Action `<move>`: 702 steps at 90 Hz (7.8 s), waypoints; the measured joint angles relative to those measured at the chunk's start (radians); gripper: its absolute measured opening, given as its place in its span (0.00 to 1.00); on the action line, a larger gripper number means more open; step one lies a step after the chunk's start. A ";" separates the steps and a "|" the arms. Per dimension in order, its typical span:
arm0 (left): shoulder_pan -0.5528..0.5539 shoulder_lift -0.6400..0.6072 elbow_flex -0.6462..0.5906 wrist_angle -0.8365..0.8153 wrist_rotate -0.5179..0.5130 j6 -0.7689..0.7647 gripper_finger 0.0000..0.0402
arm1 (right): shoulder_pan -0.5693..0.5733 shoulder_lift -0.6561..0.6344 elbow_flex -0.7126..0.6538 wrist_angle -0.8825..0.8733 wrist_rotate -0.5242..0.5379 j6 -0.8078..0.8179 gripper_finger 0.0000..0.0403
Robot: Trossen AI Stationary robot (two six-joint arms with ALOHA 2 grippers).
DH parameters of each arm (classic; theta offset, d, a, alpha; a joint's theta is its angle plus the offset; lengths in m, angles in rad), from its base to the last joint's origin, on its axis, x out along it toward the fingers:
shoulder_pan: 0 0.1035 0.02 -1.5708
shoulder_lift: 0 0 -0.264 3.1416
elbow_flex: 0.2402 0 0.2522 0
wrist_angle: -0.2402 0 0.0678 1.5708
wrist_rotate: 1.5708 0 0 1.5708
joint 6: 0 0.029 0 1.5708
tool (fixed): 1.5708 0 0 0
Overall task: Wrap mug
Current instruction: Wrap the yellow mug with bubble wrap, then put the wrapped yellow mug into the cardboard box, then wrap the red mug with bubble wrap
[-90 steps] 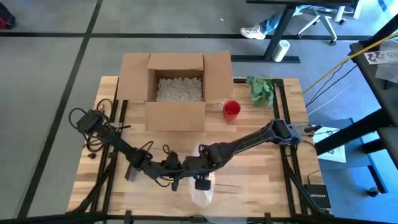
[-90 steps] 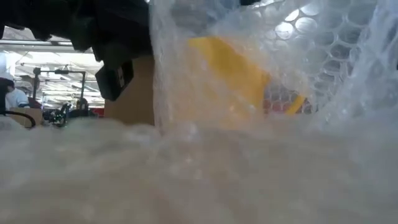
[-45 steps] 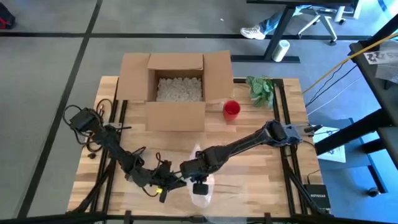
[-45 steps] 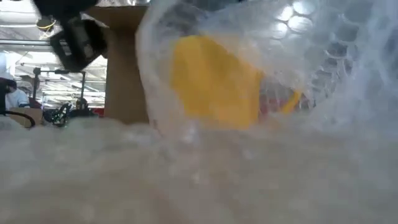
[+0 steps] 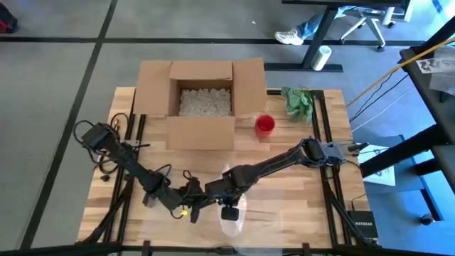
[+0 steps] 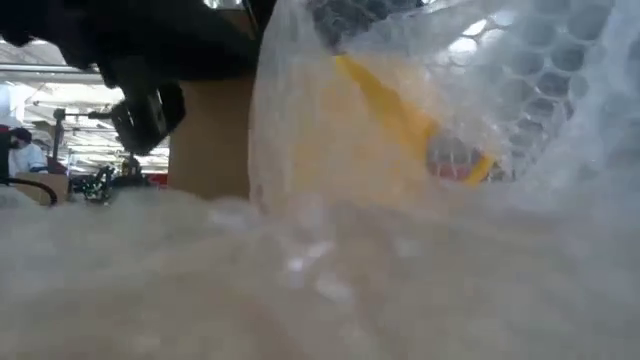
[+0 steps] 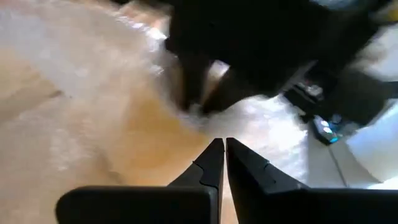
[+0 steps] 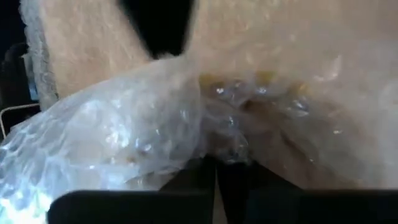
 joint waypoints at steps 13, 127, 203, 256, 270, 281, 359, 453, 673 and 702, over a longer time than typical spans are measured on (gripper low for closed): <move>0.013 0.000 0.000 0.001 0.004 0.005 0.00 | 0.000 -0.004 0.059 -0.086 0.000 0.000 0.00; -0.287 -0.291 -0.208 0.103 -0.240 0.241 0.00 | -0.018 0.000 0.184 -0.266 0.281 -0.042 0.36; -0.319 -0.312 -0.223 0.101 -0.292 0.233 0.00 | -0.031 -0.053 0.091 -0.227 0.111 -0.053 0.03; -0.316 -0.312 -0.223 0.078 -0.292 0.217 0.00 | -0.019 -0.229 0.346 -0.209 0.245 -0.116 0.02; -0.315 -0.312 -0.223 0.071 -0.292 0.211 0.00 | -0.093 -0.238 0.346 -0.116 0.288 -0.220 0.02; -0.314 -0.312 -0.223 0.072 -0.297 0.207 0.00 | -0.169 -0.238 0.345 0.009 0.298 -0.321 0.02; -0.050 -0.311 -0.455 0.397 -0.009 0.263 0.00 | -0.711 -0.231 0.232 0.258 0.144 -0.478 0.02; 0.145 -0.317 -0.464 0.395 0.163 0.252 0.00 | -0.733 -0.067 0.163 -0.243 0.104 -0.603 0.03; 0.096 -0.316 -0.464 0.397 0.231 0.267 0.00 | -0.293 -1.063 -0.916 0.066 0.305 0.105 0.24; 0.097 -0.316 -0.464 0.398 0.230 0.231 0.00 | -0.411 -1.068 -1.100 0.260 0.404 -0.142 0.24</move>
